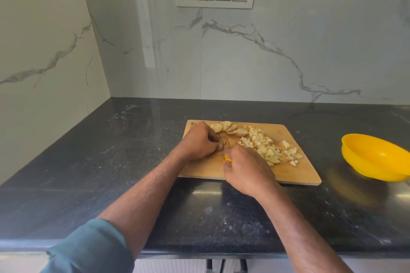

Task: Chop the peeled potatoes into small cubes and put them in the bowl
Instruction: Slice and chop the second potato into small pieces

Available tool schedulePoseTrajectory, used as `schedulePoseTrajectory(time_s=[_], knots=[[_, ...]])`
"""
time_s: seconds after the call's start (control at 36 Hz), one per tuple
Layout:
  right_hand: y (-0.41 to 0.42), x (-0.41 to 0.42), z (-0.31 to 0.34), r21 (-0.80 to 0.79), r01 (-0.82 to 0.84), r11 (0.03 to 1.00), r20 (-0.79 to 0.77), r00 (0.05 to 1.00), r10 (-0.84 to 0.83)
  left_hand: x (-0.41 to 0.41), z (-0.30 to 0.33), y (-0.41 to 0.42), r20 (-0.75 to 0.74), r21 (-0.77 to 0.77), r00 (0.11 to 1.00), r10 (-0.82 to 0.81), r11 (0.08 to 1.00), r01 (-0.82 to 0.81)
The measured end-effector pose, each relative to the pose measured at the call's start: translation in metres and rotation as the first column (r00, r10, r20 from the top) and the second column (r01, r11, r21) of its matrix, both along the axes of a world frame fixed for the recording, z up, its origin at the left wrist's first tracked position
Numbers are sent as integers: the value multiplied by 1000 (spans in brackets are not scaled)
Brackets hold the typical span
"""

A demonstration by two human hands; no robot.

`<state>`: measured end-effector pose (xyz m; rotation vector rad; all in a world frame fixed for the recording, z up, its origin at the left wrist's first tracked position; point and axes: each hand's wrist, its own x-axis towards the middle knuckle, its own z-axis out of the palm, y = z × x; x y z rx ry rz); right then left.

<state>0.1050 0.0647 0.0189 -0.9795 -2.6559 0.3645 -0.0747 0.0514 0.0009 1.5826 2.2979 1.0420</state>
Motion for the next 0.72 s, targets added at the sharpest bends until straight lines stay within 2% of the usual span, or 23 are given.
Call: schedulePoseTrajectory(time_s=[0.28,0.36,0.53,0.72], knots=[[0,11,-1,8,-45,999,3,999,45,-1,-4,1,-7,-9,1000,23,1000,-23],[-1,16,-4,25,-35,999,-49,998,37,-2,-4,2,-15,-13,1000,19,1000,-19],[-9,18,-14,142,87,986,-134,989,-68,-1,-4,1,-25,-16,1000,-5,1000,5],[-7,17,-18,117,77,990,-233,971,-48,-5,-4,1,-11,-42,999,-41,998,41]])
